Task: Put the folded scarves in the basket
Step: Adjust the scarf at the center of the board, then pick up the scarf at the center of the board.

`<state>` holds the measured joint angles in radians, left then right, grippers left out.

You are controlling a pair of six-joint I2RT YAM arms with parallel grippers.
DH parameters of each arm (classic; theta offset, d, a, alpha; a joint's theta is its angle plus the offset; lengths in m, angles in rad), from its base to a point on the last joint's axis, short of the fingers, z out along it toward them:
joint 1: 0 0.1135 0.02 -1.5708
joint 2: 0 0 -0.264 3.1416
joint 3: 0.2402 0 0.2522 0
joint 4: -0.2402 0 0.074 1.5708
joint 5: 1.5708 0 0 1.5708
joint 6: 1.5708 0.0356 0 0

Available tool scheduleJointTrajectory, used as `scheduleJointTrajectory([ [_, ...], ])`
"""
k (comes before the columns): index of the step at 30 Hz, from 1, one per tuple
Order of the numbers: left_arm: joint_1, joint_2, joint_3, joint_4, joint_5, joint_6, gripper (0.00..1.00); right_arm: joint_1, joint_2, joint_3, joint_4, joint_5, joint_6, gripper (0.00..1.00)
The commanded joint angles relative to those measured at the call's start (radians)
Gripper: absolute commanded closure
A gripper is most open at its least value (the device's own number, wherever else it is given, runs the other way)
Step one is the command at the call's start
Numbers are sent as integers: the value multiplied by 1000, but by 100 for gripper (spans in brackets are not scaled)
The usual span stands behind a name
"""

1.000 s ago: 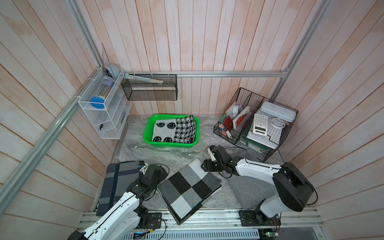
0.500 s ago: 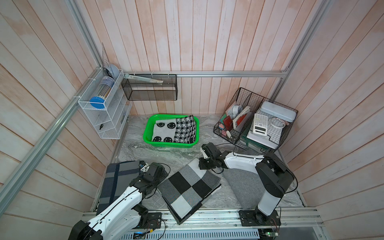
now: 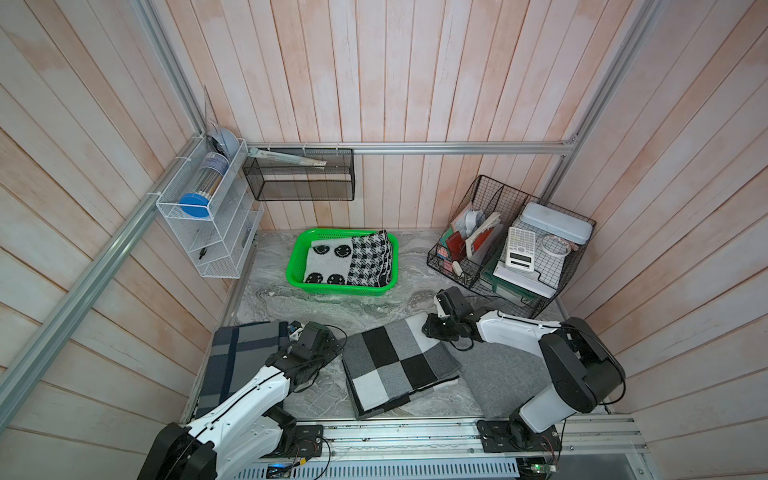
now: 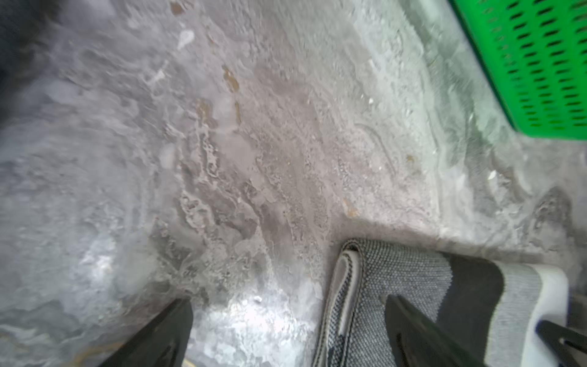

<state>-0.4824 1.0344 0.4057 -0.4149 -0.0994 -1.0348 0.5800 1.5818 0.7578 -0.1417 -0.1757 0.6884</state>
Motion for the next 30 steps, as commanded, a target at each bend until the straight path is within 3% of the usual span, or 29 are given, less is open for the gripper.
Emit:
scheduleJointTrajectory([
  [1,-35,64,16,50,50,26,0,7,0,-24,-37,-17,1,59],
  [11,-102,158,6,101,12,-31,4,14,12,-10,-81,-18,-24,47],
  [24,-139,166,-79,230,56,-98,34,75,85,-1,-41,-25,14,50],
  [28,-143,194,-74,251,57,-100,64,78,88,-10,-26,-36,19,57],
  [30,-143,199,-62,250,52,-95,78,77,82,-12,-20,-47,16,67],
])
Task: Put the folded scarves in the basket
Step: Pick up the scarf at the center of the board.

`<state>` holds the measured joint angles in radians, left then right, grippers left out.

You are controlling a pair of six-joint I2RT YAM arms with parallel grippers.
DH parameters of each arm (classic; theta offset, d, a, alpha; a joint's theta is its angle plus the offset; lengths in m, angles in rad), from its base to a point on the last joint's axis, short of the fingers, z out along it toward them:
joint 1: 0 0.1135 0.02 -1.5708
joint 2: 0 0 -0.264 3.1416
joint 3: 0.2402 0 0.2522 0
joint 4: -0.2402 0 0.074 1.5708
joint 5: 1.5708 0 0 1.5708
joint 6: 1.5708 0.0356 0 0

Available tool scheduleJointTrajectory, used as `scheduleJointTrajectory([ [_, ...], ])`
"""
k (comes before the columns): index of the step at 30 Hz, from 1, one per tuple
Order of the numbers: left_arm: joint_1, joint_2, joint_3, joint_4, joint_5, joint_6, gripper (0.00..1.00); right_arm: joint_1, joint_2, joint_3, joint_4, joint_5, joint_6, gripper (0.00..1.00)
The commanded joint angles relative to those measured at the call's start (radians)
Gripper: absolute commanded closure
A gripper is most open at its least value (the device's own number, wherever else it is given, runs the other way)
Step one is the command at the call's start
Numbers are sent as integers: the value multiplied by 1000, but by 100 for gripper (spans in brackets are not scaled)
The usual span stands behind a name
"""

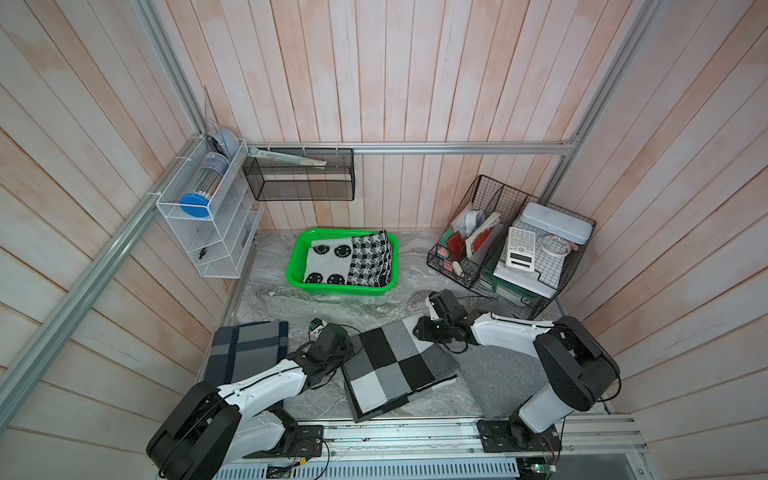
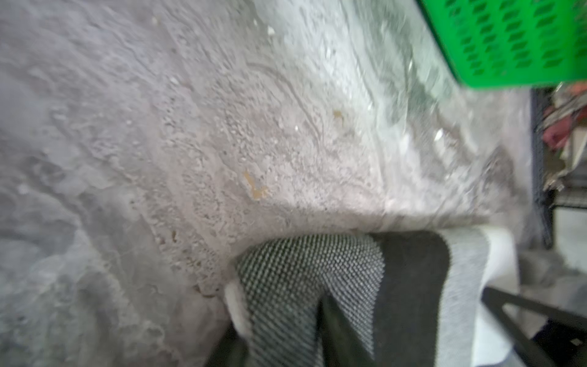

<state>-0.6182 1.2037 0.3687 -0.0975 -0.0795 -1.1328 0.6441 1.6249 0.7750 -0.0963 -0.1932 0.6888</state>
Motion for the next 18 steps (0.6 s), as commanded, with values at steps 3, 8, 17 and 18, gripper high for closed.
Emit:
scheduleJointTrajectory([
  [3,-7,21,9,-101,14,27,100,12,16,-40,-49,-44,9,93],
  [8,-7,-67,75,-158,-27,120,100,14,-107,-97,39,-58,21,100],
  [17,77,-240,202,-239,-131,254,100,31,-326,-38,70,-9,27,100],
  [18,110,-229,223,-244,-110,268,100,30,-333,-16,73,3,28,100],
])
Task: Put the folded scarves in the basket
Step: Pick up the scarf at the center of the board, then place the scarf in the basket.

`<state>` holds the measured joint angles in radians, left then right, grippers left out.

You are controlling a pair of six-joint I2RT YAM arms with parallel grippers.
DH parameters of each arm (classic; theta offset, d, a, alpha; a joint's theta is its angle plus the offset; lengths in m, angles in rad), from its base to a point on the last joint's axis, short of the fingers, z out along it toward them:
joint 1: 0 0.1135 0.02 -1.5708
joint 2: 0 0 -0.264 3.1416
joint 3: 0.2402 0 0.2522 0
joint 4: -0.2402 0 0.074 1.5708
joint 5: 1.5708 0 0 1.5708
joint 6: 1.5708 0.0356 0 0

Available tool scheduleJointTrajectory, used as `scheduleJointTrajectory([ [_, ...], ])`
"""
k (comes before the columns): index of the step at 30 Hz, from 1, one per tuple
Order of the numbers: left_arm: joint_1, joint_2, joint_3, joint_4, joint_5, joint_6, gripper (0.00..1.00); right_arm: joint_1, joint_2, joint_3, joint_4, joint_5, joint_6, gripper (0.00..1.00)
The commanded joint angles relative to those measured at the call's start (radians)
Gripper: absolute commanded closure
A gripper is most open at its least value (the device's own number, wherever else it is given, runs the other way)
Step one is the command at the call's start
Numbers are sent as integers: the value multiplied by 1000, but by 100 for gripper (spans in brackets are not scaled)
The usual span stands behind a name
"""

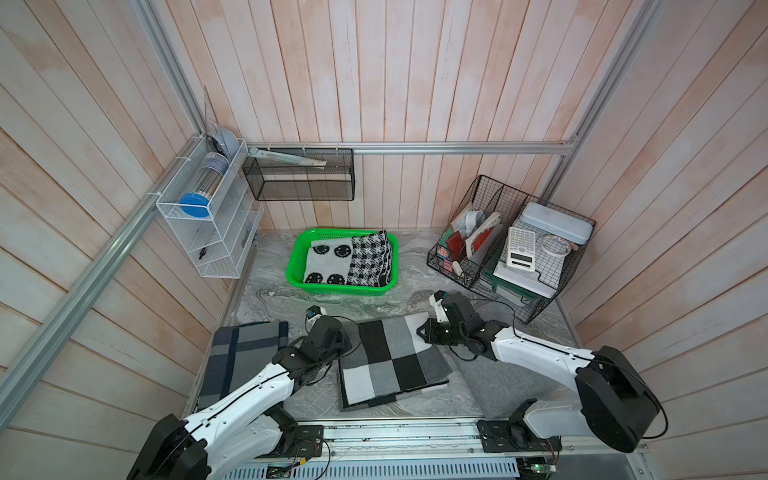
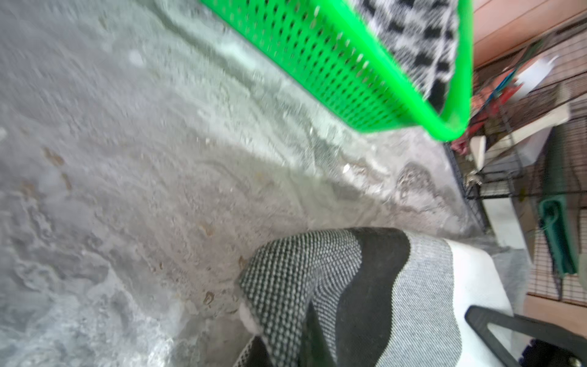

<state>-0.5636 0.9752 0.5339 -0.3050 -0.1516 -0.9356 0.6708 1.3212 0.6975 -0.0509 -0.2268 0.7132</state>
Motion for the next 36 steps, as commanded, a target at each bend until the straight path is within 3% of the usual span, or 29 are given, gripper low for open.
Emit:
scheduleJointTrajectory([
  [1,90,15,80,-40,-16,86,100,3,-33,83,31,53,5,100],
  [10,304,228,370,-53,82,241,100,-1,118,331,87,157,-53,100],
  [16,397,386,600,-59,81,311,100,-46,285,534,84,153,-37,100],
  [20,434,519,741,-64,98,346,100,-80,399,670,90,117,-17,100],
  [27,460,746,986,-94,17,444,100,-125,614,929,45,70,-11,100],
  [36,479,948,1171,-94,-16,511,100,-137,801,1105,24,49,24,100],
])
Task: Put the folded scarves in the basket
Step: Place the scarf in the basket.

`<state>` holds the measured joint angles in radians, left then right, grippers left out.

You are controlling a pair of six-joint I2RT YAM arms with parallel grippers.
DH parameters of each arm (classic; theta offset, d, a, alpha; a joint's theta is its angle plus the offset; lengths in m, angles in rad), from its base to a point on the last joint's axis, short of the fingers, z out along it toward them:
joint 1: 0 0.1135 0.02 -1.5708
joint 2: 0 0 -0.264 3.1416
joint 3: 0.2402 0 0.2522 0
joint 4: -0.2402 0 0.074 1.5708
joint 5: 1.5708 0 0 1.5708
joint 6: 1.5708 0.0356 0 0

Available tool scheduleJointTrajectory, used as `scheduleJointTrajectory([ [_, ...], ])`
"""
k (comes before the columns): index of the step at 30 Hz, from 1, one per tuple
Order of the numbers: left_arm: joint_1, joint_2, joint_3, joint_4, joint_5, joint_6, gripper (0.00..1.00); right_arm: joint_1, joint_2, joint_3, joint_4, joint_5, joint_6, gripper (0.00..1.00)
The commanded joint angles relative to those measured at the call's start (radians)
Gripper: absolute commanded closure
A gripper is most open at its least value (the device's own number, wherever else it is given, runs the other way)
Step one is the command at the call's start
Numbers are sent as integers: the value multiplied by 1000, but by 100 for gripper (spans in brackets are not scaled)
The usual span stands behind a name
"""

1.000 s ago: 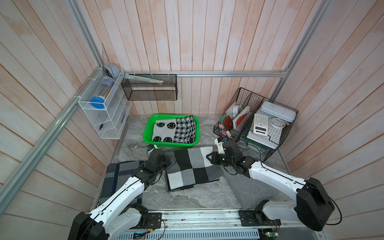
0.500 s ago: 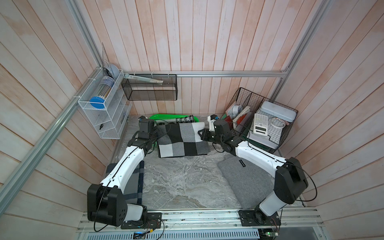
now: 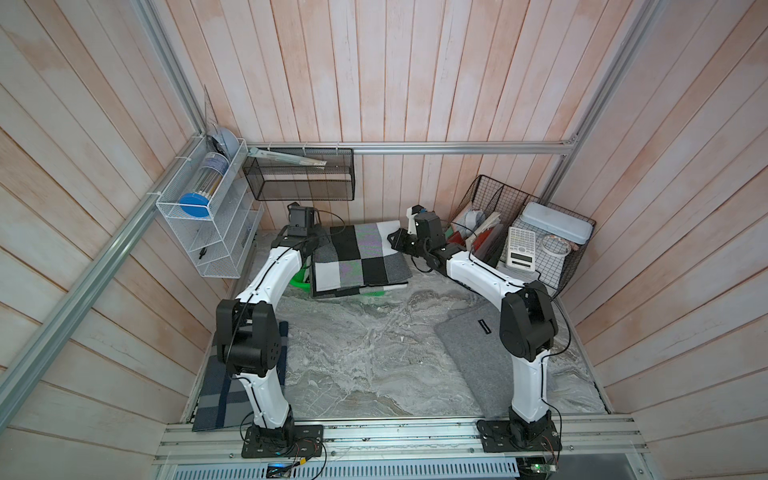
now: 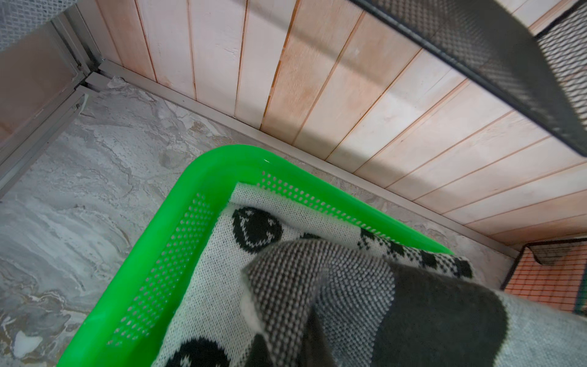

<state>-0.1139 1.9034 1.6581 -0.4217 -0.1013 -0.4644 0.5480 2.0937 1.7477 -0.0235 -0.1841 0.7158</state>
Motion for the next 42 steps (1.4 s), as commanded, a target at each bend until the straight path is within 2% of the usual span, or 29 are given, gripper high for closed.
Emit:
scheduleJointTrajectory([
  [1,34,36,59,31,-58,47,100,-14,43,65,-1,8,29,100],
  [13,59,181,250,-8,-66,93,100,-4,171,171,25,9,109,100],
  [18,63,207,271,-33,-69,81,100,4,203,196,25,20,106,100],
  [20,63,202,258,-34,-75,79,100,3,210,211,14,23,96,88],
  [21,65,199,256,-42,-85,77,91,1,210,223,2,21,88,74],
  [24,67,175,274,-82,-86,66,25,0,185,238,-36,-8,58,41],
  [25,66,156,273,-98,-77,61,14,0,162,232,-55,-12,42,34],
  [28,65,59,204,-97,-47,0,6,-1,38,114,-50,-1,0,24],
  [31,44,-97,37,-38,7,-107,5,1,-149,-90,-35,49,-43,18],
  [33,0,-208,-87,-5,12,-155,5,1,-289,-235,-50,77,-68,17],
  [38,-183,-486,-422,75,-10,-310,5,1,-683,-602,-171,201,-105,17],
  [42,-416,-661,-671,178,-74,-472,6,-7,-1009,-823,-352,337,-89,17],
])
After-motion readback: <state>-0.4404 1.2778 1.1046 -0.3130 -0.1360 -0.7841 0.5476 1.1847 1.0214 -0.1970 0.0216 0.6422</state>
